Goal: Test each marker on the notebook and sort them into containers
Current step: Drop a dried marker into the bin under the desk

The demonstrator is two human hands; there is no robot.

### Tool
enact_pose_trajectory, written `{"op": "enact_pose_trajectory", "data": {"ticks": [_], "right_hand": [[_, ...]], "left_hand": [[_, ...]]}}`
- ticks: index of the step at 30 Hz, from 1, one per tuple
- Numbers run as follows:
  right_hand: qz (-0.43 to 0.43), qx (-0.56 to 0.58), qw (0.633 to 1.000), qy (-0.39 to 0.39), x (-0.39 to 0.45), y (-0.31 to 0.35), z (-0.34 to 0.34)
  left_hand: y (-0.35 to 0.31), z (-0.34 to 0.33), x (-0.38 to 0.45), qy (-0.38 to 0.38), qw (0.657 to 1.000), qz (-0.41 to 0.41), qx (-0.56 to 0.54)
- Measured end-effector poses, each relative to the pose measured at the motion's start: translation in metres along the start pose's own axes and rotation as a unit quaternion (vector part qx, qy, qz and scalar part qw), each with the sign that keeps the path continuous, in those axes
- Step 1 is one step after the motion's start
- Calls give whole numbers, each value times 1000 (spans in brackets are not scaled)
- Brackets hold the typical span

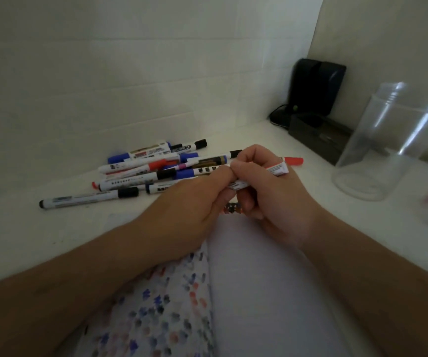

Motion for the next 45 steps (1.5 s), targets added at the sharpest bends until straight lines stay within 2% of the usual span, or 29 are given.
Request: {"op": "enact_pose_trajectory", "data": {"ticks": [4, 8, 12, 14, 17, 21, 24, 27, 31, 39, 45], "right_hand": [[-1, 26, 1000, 0, 2, -1, 1], [22, 5, 1000, 7, 3, 5, 3], [18, -34, 999, 32, 1, 14, 7], [-8, -35, 999, 16, 0, 24, 22], [-50, -35, 998, 17, -3, 42, 44], [-88, -142, 985, 36, -11, 32, 53], [-54, -179, 982, 13, -11, 11, 48], [8, -283, 959, -27, -8, 5, 43], [30, -349, 933, -79, -9, 5, 49], [-9, -303, 948, -96, -6, -5, 58], [4, -338, 936, -97, -6, -4, 55]], "left_hand": [[-2, 2, 1, -4, 1000, 0, -14], [-1, 11, 2, -22, 998, 10, -62], [3, 3, -1, 34, 992, 85, -90], [7, -1, -4, 50, 990, 119, -57], [7, -7, -6, 112, 983, 145, 24], [4, -16, -2, 162, 973, 141, 81], [6, -20, -2, 173, 970, 139, 102], [9, -20, -2, 171, 969, 144, 101], [10, -22, 0, 179, 966, 146, 116], [10, -23, 2, 183, 965, 146, 117], [8, -20, 1, 175, 967, 144, 118]]}}
Point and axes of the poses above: each hand's wrist, its own x-axis towards the middle knuckle, its own z-axis out of the back of the hand, y = z × x, the point moved 7 cm from there along x, towards the middle knuckle, and after that the axes turned 4 degrees about -z, right-handed, at the moved point
